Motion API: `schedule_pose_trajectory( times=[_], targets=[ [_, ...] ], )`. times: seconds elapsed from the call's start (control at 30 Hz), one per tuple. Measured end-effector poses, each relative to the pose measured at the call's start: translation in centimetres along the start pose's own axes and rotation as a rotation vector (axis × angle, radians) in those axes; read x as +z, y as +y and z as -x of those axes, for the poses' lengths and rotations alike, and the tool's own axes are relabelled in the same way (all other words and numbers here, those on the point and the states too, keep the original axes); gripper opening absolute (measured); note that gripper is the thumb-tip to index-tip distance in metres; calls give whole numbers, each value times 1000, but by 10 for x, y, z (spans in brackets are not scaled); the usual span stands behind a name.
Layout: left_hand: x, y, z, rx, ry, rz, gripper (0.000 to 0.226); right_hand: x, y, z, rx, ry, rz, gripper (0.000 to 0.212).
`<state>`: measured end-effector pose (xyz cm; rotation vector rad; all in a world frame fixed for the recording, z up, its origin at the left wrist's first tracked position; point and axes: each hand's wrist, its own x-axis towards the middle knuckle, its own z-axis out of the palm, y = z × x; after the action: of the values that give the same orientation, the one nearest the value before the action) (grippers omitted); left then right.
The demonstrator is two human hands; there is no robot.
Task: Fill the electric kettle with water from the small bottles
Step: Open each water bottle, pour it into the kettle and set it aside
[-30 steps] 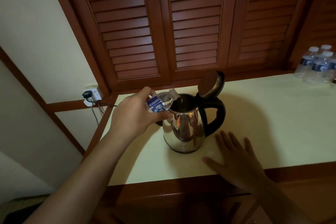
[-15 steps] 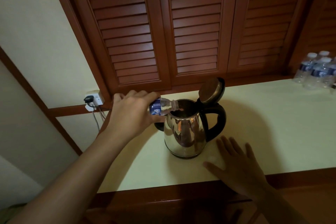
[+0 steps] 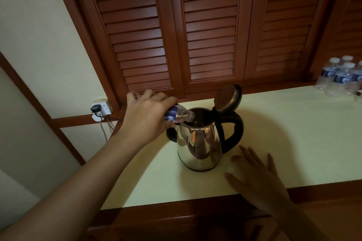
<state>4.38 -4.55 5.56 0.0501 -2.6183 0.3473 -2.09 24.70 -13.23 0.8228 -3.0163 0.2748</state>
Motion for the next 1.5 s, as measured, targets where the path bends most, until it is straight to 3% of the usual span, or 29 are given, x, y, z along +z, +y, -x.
schedule_pose_trajectory(
  times=[0.2,0.97,1.2,1.37,1.5],
  targets=[
    [-2,4,-3,26,8,-32,61,-2,-1,3,-19,28,-63,62],
    [-2,9,-14,114,6,-148,68,2,2,3,-43,70,-134,55],
    [-2,9,-16,210,129,-197,59,5,2,4,-114,184,-255,50],
    [-4,-1,-2,62,99,-195,57,-28,-23,19,-52,345,-647,34],
    [-10,7,26,-131,8,215,54,-69,-53,24,-101,478,-769,24]
  ],
)
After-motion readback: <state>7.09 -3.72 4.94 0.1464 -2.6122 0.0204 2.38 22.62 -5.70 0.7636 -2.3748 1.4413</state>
